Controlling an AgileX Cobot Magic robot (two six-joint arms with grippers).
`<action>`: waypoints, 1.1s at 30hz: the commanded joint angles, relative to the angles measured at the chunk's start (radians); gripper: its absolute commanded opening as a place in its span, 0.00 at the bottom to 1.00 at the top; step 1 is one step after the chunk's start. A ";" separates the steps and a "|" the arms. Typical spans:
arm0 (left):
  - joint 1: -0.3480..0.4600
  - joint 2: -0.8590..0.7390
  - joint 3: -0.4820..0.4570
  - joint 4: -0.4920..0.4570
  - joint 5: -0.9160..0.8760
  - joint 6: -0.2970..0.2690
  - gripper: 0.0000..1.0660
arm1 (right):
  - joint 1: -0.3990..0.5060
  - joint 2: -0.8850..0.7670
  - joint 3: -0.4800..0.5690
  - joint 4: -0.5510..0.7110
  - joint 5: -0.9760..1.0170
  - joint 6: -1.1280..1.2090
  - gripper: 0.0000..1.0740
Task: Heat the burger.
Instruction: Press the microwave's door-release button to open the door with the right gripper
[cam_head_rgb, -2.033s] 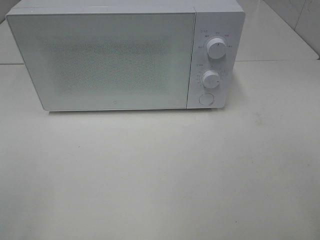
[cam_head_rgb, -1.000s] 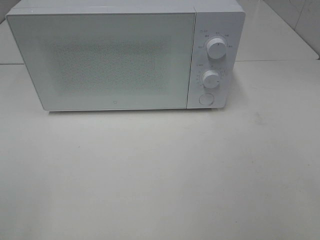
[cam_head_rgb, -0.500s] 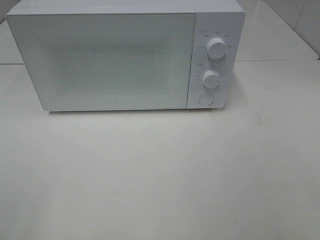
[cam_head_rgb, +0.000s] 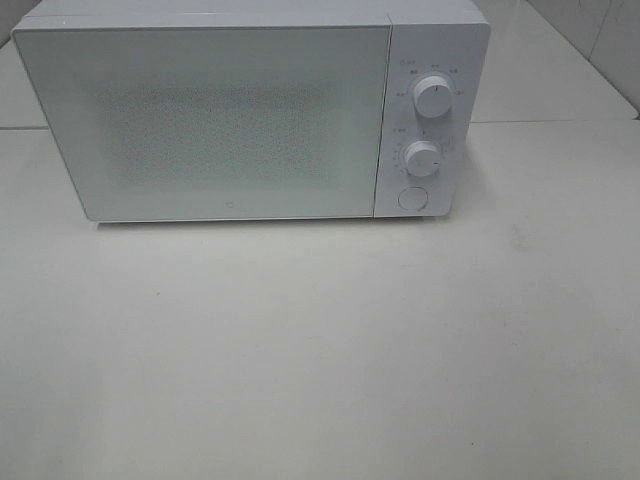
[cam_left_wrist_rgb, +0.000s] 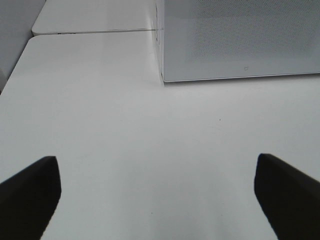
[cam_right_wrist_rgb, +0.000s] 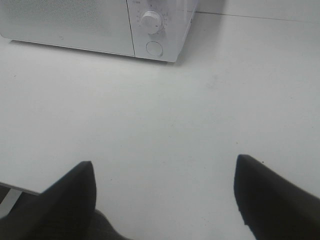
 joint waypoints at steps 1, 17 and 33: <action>0.004 -0.021 0.002 -0.006 -0.007 -0.005 0.92 | -0.005 -0.018 -0.021 0.004 -0.022 -0.007 0.69; 0.004 -0.021 0.002 -0.006 -0.007 -0.005 0.92 | -0.005 0.253 -0.058 0.004 -0.367 -0.007 0.69; 0.004 -0.021 0.002 -0.006 -0.007 -0.005 0.92 | -0.005 0.572 0.006 0.004 -0.738 0.024 0.69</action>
